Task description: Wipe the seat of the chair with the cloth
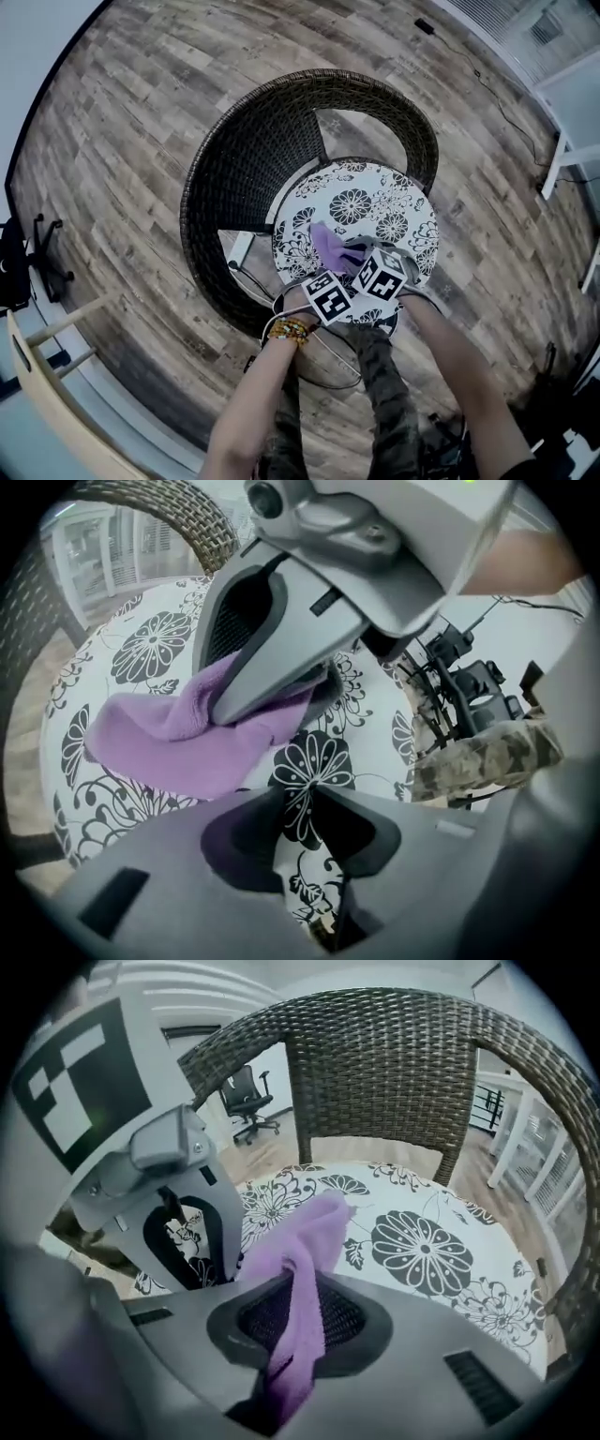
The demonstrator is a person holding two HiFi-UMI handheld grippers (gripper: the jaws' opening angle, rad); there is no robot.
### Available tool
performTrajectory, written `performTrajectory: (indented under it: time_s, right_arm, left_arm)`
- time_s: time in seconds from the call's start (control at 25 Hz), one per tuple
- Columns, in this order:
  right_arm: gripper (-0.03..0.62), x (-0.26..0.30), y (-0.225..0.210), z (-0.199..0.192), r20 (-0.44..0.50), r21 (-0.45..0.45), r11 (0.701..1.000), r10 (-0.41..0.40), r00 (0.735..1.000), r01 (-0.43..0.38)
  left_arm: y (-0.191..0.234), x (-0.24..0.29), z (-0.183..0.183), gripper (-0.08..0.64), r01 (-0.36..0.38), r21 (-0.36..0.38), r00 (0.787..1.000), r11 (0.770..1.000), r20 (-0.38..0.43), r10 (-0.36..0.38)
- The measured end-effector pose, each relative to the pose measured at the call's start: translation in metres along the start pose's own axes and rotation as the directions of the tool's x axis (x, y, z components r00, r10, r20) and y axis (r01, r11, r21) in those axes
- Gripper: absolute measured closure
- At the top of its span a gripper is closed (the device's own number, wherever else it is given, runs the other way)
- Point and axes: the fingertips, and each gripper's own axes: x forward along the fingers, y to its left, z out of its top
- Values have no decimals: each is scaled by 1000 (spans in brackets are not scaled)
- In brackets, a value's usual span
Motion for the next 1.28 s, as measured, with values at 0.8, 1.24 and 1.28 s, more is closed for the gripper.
performTrajectory:
  time_s: [0.8,1.24,1.28]
  right_arm:
    - [548,-125,-184,6,79,0,868,-494,866,496]
    - [548,-62,44,-2,323,454,836,166,932,-307]
    - [548,-47,46,-13,282,483,825,171,944,-294]
  left_arm:
    - [-2,1,1,460,-12,1,1000,1000,-3,12]
    - [-2,0,-1,460,-17,13,1000,1000,-6,17]
    - [-2,0,0,460,-18,13,1000,1000,-7,18]
